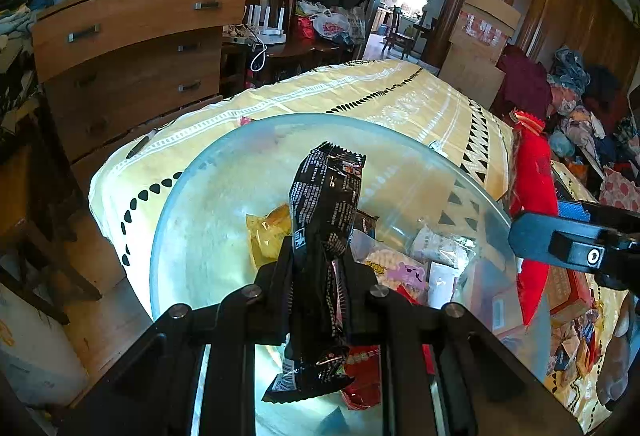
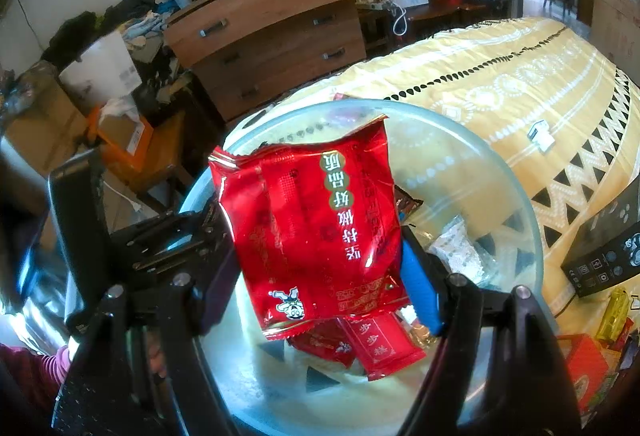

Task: Organize snacks
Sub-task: 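Lower both snacks into the glass bowl, then move both open tools away from the bowl toward the snack pile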

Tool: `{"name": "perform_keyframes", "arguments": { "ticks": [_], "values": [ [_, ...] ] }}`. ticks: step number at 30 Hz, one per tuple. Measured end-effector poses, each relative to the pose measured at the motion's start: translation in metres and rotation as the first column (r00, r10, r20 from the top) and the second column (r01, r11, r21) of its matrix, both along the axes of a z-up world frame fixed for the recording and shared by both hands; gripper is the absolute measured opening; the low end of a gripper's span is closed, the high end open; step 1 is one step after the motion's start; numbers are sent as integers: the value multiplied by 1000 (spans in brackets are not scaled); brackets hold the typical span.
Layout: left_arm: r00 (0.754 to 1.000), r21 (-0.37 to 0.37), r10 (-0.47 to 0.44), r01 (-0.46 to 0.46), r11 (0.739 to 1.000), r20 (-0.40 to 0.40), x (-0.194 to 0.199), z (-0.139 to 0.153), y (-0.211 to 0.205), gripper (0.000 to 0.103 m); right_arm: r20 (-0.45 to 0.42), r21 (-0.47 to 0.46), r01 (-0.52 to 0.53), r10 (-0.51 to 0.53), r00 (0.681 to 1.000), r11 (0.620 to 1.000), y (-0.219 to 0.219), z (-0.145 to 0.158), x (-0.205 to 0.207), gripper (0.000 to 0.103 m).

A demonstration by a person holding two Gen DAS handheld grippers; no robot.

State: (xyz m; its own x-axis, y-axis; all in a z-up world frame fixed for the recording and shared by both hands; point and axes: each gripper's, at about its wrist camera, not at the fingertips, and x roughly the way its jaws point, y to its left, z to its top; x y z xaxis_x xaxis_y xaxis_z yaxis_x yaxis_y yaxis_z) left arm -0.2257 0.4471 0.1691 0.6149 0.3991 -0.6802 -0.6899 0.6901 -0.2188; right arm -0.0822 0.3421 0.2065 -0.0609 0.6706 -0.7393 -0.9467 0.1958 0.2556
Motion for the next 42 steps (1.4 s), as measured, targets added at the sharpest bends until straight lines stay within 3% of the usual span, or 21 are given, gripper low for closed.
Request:
{"name": "perform_keyframes", "arguments": {
  "ticks": [24, 34, 36, 39, 42],
  "values": [
    [1000, -25, -1, 1, 1000, -23, 5, -7, 2, 19, -19, -37, -12, 11, 1000, 999, 5, -16, -5, 77],
    [1000, -19, 3, -3, 1000, -30, 3, -5, -1, 37, -25, -33, -18, 17, 1000, 999, 4, -17, -9, 85],
    [999, -21, 0, -1, 1000, -32, 3, -4, -2, 42, -30, -24, -17, 16, 999, 1000, 1, -17, -10, 85],
    [999, -19, 10, -10, 1000, -34, 1, -2, -2, 58, -41, -10, -9, 9, 999, 1000, -7, -17, -13, 85],
    [999, -2, 31, -31, 1000, -36, -2, 1, -3, 62, -28, 7, 2, -2, 1000, 1000, -18, -13, -17, 86]
  ]
}}
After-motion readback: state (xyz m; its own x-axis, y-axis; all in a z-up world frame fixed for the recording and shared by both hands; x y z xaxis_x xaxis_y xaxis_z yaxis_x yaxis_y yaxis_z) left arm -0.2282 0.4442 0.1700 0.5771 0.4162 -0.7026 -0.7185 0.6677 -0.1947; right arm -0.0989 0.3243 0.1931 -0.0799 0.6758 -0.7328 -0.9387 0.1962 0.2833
